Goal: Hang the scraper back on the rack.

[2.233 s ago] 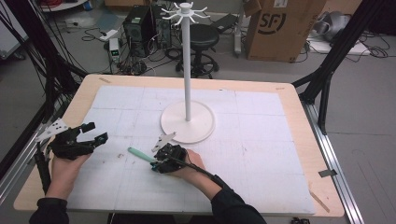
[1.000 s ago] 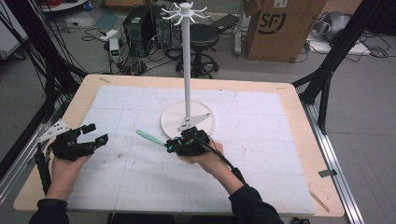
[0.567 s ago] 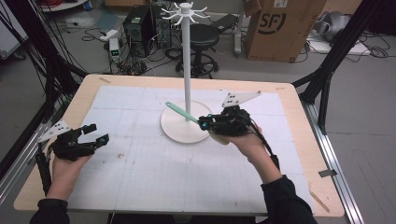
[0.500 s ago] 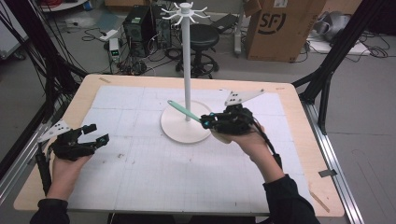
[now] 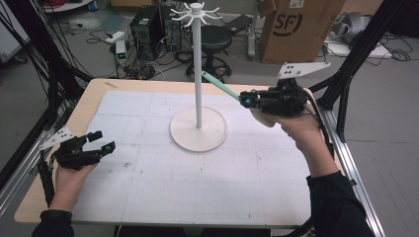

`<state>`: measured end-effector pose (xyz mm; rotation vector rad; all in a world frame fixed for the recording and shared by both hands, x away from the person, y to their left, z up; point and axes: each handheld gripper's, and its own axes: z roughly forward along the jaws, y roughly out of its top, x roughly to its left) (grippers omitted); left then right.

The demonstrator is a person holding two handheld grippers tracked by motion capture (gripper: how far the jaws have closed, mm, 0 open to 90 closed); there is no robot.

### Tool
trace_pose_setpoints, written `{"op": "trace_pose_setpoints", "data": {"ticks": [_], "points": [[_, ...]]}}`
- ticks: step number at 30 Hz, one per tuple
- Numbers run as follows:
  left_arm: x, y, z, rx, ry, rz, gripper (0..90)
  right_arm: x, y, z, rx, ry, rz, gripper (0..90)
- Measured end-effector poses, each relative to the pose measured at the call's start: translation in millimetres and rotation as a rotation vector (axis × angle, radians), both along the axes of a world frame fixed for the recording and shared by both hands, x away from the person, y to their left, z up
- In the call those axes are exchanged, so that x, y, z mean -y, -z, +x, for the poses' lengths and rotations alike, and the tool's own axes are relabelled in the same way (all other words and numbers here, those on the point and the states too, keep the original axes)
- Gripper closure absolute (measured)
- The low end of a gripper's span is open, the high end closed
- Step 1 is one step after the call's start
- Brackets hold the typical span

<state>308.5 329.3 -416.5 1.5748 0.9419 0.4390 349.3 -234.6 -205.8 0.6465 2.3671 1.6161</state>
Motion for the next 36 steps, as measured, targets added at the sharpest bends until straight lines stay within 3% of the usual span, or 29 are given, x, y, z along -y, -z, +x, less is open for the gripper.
{"op": "trace_pose_setpoints", "data": {"ticks": [8, 18, 36], "points": [[-0.1, 0.3, 0.4, -0.002, 0.004, 0.002, 18.9, 11.5, -40.5, -0.3, 0.033, 0.016, 0.013, 81.1], [0.3, 0.9, 1.0, -0.006, 0.01, 0.002, 18.8, 11.7, -71.7, -0.5, 0.057, 0.033, 0.006, 81.1], [0.8, 1.3, 1.3, -0.009, 0.013, 0.003, 18.8, 7.0, -87.1, 2.5, 0.086, 0.046, 0.024, 81.1]]}}
